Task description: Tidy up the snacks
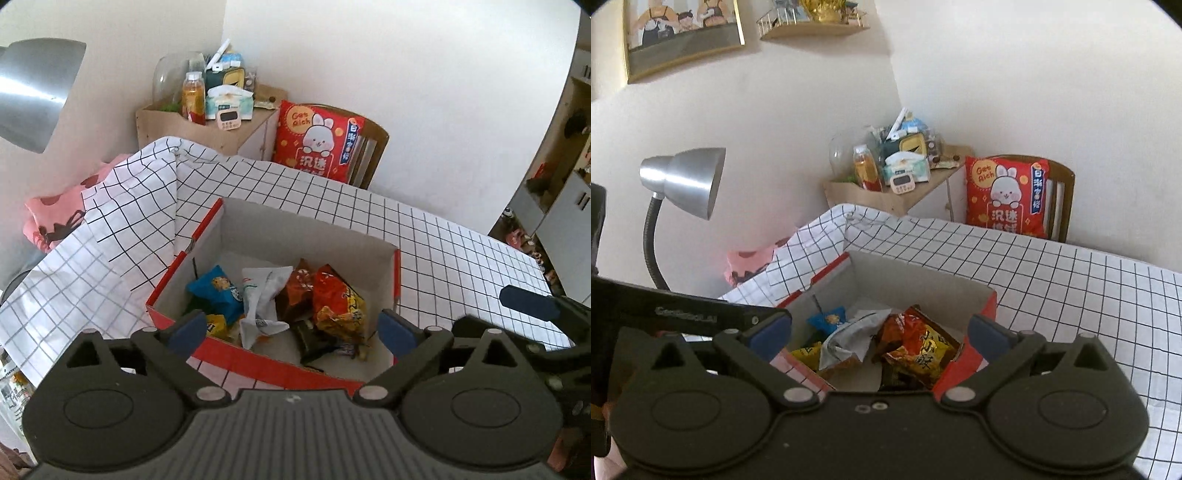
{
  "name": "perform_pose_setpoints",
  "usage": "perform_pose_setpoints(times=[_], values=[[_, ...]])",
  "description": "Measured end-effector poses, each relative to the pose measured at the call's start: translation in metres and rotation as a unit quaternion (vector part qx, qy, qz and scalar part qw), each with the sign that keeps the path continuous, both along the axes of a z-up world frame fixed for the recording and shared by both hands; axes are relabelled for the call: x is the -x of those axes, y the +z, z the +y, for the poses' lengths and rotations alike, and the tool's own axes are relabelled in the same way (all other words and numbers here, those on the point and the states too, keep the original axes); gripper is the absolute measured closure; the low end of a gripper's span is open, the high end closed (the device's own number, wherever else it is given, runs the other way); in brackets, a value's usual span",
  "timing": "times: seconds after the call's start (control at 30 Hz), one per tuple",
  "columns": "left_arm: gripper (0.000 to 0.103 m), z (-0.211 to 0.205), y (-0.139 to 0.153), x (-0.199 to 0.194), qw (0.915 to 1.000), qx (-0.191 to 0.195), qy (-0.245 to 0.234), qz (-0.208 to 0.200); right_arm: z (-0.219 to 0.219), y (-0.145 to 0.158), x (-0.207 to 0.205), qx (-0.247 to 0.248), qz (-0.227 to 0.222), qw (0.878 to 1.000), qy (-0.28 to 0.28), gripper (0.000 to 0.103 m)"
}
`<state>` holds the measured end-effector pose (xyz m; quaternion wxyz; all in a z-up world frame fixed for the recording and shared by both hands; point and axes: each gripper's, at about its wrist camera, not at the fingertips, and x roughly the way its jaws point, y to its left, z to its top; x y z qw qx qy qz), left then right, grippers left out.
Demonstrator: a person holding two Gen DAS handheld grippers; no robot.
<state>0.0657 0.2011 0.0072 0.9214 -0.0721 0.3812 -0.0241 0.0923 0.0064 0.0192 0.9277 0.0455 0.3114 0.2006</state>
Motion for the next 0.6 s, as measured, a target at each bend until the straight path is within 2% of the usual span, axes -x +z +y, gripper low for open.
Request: perform_pose_setpoints(times=[0.1,0.43,0.6], values=[[0.0,-0.004,0.001,0.011,0.9999,-0.005,0.002,-0.011,-0.002,0.0,0.007,-0.01,-0.005,1.0,-0.018,0.0],[0.0,-0.015,0.005,0.036,0.9985,-0.031,0.014,-0.042,-0.004,-0.001,0.029,-0.018,-0.014,0.997,-0.073,0.0],[0.0,-0.015,0.005,0.042,0.9985,-0.03,0.014,-0.043,-0.004,-0.003,0.038,-0.019,-0.015,0.995,-0.093,0.0]])
